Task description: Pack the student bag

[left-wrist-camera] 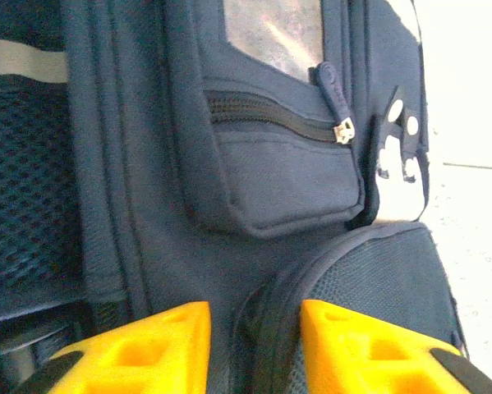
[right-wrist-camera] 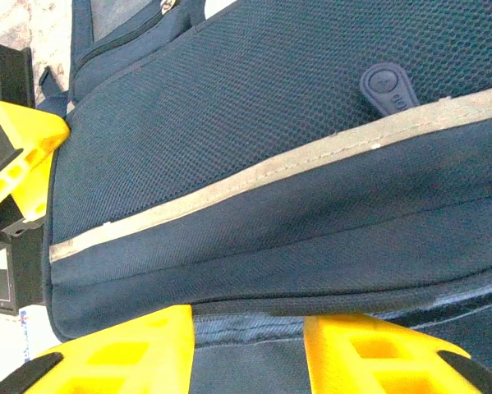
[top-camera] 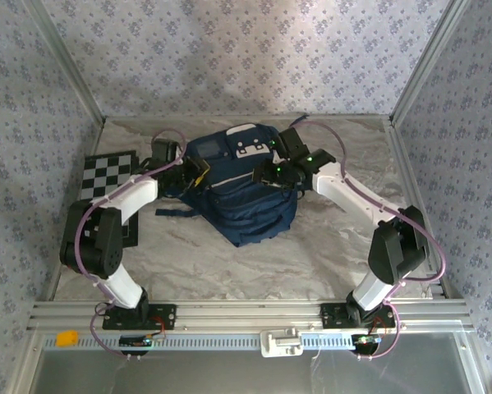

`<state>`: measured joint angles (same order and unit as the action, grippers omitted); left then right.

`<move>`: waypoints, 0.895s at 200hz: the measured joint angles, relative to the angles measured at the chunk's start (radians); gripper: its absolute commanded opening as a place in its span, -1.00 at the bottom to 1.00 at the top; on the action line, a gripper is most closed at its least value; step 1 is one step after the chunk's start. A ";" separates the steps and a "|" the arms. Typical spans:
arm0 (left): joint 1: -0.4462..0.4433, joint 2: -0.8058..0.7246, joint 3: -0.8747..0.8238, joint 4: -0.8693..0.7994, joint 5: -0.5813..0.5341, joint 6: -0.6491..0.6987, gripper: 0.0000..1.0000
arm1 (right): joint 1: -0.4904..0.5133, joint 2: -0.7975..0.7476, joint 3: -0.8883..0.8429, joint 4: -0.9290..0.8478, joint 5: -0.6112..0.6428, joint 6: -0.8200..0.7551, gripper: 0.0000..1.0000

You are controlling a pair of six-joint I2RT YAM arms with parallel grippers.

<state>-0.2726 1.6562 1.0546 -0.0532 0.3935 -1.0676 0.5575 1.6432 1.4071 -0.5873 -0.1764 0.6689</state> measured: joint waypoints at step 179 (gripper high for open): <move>-0.398 0.003 0.035 0.031 -0.280 -0.419 -1.00 | -0.111 -0.114 0.057 -0.317 0.270 -0.188 0.22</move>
<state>-0.6704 1.6588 1.0897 -0.0227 0.1131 -1.4868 0.4469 1.5295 1.4643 -0.9043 0.0937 0.4805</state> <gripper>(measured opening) 0.047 0.611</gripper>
